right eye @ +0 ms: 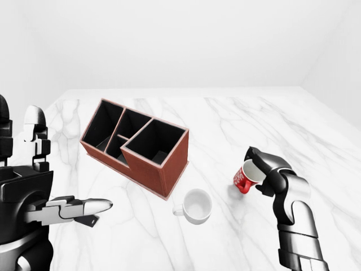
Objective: Pick up the red mug and place it to the right of the caddy.
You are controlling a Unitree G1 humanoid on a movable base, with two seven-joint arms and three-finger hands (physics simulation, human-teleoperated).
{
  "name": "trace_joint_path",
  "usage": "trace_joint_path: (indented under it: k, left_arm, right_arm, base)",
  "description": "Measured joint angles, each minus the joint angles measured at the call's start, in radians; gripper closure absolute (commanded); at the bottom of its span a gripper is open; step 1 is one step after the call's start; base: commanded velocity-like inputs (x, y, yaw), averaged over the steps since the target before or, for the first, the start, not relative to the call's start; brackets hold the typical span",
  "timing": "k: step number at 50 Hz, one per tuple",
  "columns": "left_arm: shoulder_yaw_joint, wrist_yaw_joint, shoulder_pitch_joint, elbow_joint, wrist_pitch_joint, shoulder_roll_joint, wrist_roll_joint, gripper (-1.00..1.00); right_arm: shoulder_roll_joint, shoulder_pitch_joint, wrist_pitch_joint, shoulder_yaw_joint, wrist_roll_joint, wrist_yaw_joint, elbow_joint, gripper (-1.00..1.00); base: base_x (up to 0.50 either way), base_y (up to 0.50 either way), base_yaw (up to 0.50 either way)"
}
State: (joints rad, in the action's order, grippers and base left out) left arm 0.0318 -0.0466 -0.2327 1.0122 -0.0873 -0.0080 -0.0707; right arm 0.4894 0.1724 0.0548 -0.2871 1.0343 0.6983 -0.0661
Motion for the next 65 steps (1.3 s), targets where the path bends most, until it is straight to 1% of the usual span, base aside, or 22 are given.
trace_joint_path:
  k: [6, 15, 27, 51, 65]
  left_arm:
    - [-0.001, 0.001, 0.000, -0.005, 0.000, 0.000, 0.000, -1.00]
    - [0.003, 0.000, 0.004, -0.012, 0.000, 0.001, 0.002, -1.00]
    - [0.006, -0.002, 0.005, -0.006, 0.000, 0.001, 0.005, -1.00]
    - [0.021, -0.009, 0.005, 0.015, 0.000, -0.001, 0.016, -1.00]
    - [0.027, -0.013, 0.004, 0.032, 0.000, -0.001, 0.023, -1.00]
  right_arm:
    - [-0.011, 0.038, 0.032, 0.009, 0.014, 0.000, 0.045, 1.00]
    - [-0.044, 0.097, 0.032, 0.049, 0.043, 0.000, 0.074, 1.00]
    - [-0.103, 0.167, 0.032, 0.116, 0.095, 0.000, 0.059, 1.00]
    - [-0.210, 0.262, 0.032, 0.218, 0.161, 0.000, -0.064, 1.00]
    - [-0.242, 0.293, 0.032, 0.253, 0.171, 0.001, -0.172, 1.00]
  base:
    - [0.00, 0.00, 0.00]
    - [0.00, 0.00, 0.00]
    - [0.00, 0.00, 0.00]
    - [0.00, 0.00, 0.00]
    - [0.00, 0.00, 0.00]
